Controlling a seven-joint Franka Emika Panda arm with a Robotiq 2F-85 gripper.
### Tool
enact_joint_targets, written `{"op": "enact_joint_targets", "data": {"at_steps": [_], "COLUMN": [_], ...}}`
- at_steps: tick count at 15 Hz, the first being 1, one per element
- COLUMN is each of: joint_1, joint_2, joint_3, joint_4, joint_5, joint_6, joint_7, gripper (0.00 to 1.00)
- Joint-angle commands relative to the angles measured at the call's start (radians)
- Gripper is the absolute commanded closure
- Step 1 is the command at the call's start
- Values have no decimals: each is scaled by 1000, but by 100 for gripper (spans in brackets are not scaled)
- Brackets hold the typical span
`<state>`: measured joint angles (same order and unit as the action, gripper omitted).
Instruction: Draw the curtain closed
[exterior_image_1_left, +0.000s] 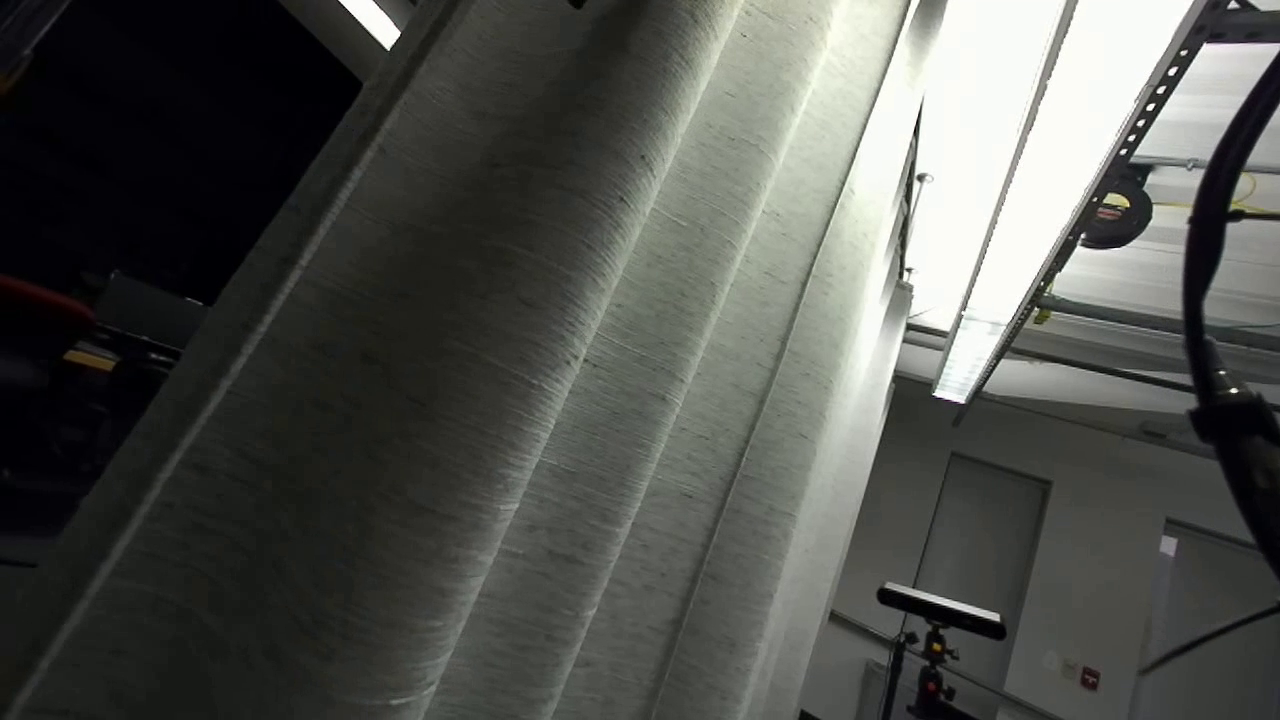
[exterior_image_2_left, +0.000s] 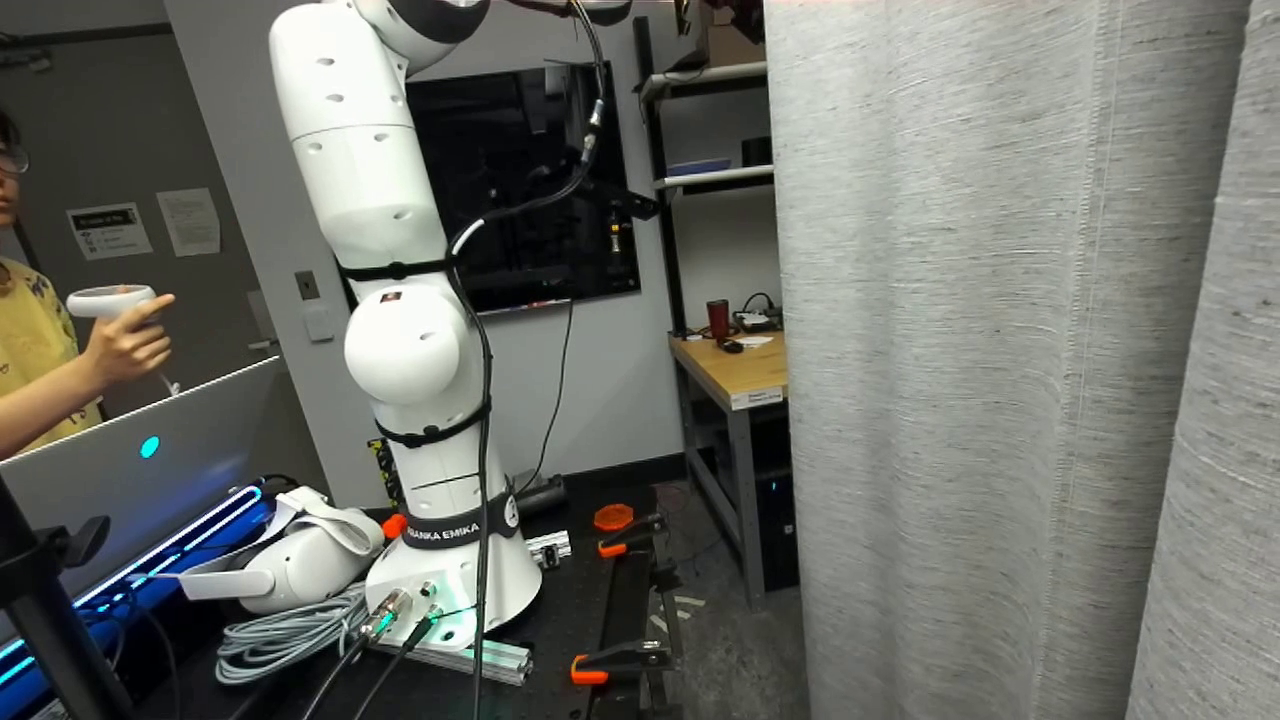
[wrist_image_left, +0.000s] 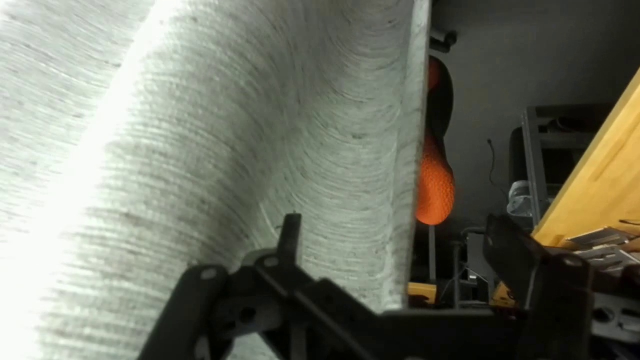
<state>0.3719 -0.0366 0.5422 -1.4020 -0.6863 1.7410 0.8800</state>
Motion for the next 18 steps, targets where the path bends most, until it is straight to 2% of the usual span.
{"op": "enact_joint_targets", "data": {"at_steps": [1,8,9,10,18], "joint_1": [51,123,109,92,99], "joint_2": [59,125,74,78,93], "joint_3": [7,0,-21,0,-1], "joint_4": [97,206,125,130,151], "joint_5": [-39,-45,-15,-12,-12], "joint_6": [-158,-378,-303,-320,-331], "joint_7": [66,120,105,107,107], "gripper": [5,0,1,0,0]}}
